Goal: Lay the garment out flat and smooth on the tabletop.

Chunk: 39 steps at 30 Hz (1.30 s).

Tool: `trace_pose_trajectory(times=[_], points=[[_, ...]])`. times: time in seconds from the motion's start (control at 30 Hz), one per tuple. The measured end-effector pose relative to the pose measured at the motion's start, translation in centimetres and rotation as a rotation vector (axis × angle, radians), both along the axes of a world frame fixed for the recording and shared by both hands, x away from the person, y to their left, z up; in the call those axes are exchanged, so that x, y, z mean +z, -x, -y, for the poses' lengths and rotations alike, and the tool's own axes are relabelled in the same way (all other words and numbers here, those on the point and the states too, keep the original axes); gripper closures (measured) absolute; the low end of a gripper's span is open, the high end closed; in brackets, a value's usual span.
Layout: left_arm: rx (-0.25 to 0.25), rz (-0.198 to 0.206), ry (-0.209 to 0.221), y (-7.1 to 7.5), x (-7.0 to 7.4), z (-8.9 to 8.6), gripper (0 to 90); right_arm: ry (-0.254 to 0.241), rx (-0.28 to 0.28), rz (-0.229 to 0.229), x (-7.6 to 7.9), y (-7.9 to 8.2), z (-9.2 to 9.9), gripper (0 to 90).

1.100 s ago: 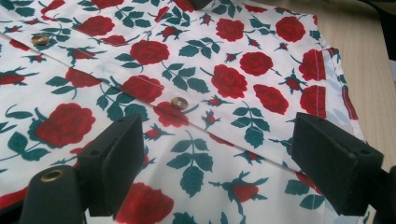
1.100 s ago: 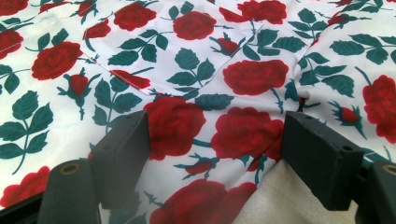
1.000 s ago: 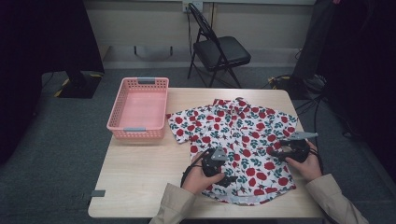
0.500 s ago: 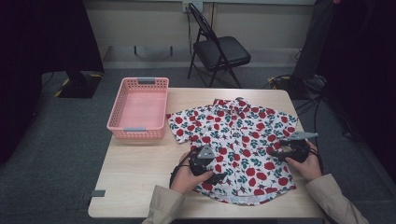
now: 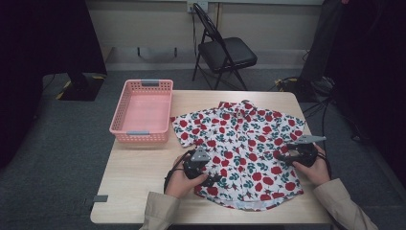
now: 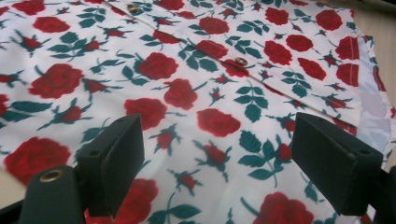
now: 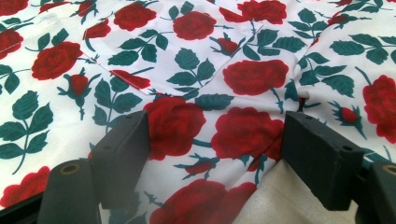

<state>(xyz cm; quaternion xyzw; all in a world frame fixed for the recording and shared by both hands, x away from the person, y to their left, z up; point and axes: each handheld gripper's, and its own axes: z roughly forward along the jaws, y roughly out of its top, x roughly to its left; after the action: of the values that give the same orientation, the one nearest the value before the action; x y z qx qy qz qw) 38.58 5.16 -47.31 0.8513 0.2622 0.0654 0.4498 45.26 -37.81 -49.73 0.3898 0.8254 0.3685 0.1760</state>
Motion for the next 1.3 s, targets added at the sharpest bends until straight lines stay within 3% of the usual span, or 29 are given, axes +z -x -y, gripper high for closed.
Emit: trace_pose_trajectory(times=[0.73, 1.13, 1.3], points=[[0.106, -0.015, -0.024, -1.1, -1.5, -4.3, 17.5, 0.000, 0.000, -0.001, 0.0, 0.0, 0.0, 23.3], [0.157, -0.018, -0.089, -1.5, -2.4, -6.0, 17.9, 0.000, 0.000, -0.001, 0.0, 0.0, 0.0, 23.3], [0.166, -0.018, -0.091, -1.5, -2.5, -6.3, 17.8, 0.000, 0.000, 0.000, 0.0, 0.0, 0.0, 23.3]])
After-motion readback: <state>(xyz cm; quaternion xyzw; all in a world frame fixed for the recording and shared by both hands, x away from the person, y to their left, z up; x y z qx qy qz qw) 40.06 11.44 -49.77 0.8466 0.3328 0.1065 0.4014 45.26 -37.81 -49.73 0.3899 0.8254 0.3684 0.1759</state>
